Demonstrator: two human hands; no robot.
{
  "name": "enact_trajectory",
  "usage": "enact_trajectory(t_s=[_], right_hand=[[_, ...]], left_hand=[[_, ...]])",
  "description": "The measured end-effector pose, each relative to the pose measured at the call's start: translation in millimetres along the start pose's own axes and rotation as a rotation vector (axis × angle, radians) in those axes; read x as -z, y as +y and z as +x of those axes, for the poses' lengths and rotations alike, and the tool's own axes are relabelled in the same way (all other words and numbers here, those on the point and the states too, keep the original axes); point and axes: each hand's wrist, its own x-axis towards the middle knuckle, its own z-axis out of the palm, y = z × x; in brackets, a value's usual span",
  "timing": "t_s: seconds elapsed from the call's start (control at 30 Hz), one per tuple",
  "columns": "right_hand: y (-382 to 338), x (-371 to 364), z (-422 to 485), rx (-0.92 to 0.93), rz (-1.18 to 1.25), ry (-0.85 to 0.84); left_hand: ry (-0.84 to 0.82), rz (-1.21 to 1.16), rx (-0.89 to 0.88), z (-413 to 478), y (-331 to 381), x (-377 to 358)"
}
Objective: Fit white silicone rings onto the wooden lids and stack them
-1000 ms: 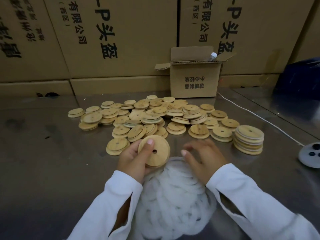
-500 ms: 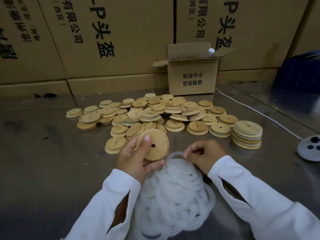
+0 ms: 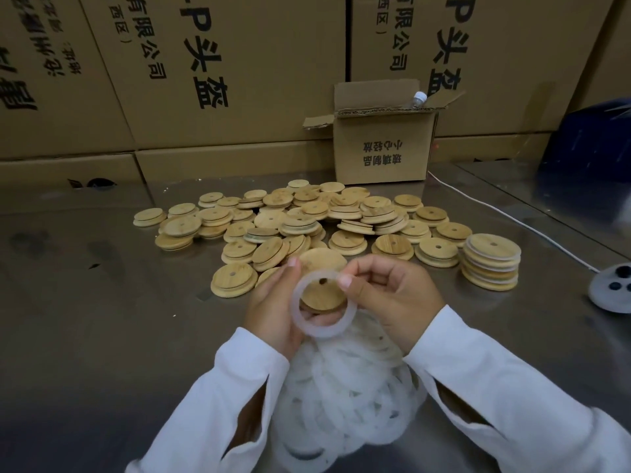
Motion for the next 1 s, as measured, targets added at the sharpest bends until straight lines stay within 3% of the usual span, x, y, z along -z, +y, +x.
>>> enact_trajectory(t_s=[0.13,0.27,0.4,0.63,1.0], right_hand=[[4.5,-5.6,-1.6,0.042,-0.048,0.134],[5.6,-6.0,-2.3,0.038,-0.086,0.187],[6.5,-3.9,-1.7,0.032,-0.118,0.234],[8.7,-3.9,0.3,0.018,-0.132,0.296],[11.7,-1.4,-0.2,0.028,-0.23,0.256]], left_hand=[[-0.023,0.102,0.003,-0.3,-3.6,0.9],[-0.088,0.316,-0.138,-2.7,-7.7,0.9],[-0.188,0.374,-0.226,-6.5,-6.6,-2.1],[-0.228,0.407,-0.222,-7.3,-8.1,-1.8],[-0.228,0.325,-0.172,-6.3,-8.5,0.2]])
